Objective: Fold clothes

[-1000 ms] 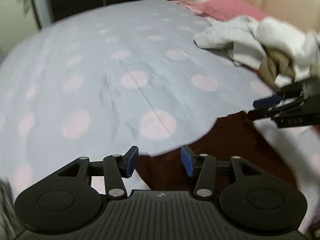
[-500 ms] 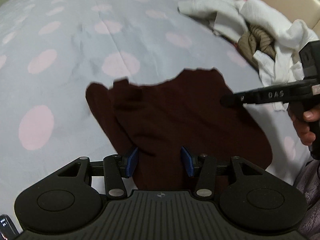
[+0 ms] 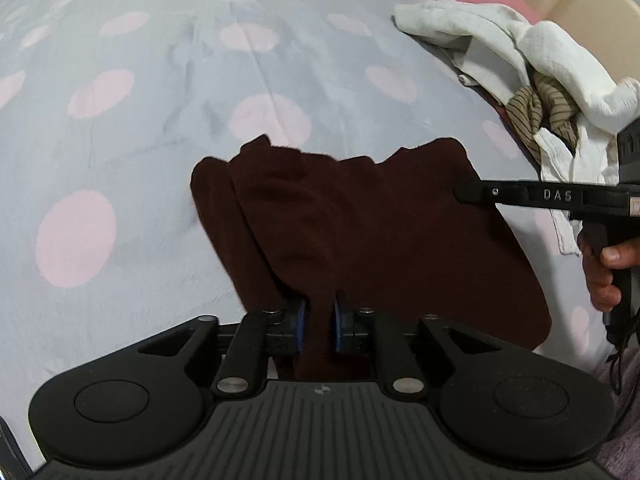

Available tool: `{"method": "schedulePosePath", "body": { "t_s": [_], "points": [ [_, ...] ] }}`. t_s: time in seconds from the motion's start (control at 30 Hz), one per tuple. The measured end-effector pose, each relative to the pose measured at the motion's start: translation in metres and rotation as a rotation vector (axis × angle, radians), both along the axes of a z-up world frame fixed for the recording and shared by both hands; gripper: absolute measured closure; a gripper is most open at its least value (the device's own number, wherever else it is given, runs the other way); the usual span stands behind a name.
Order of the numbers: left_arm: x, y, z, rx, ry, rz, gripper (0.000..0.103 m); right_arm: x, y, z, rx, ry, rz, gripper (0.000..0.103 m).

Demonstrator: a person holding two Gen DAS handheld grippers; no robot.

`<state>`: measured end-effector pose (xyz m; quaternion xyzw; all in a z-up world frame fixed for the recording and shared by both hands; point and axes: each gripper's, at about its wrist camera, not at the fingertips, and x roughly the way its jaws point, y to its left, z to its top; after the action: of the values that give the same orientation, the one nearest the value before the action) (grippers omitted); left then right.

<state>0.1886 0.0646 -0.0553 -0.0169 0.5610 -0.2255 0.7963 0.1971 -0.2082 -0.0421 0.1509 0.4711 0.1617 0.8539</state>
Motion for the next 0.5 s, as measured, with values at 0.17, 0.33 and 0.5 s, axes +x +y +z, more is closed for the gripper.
{"method": "schedulePosePath", "body": {
  "t_s": [0.17, 0.33, 0.5],
  "points": [
    [-0.003, 0.013, 0.006, -0.036, -0.002, 0.047, 0.072, 0.004, -0.001, -0.003, 0.001, 0.018, 0.002, 0.086],
    [-0.021, 0.022, 0.024, -0.037, -0.097, 0.050, 0.060, -0.008, -0.020, 0.009, 0.082, 0.015, -0.039, 0.069],
    [-0.013, 0.019, 0.034, -0.056, -0.174, 0.115, 0.057, -0.014, -0.037, 0.013, 0.084, -0.029, -0.111, 0.064]
  ]
}}
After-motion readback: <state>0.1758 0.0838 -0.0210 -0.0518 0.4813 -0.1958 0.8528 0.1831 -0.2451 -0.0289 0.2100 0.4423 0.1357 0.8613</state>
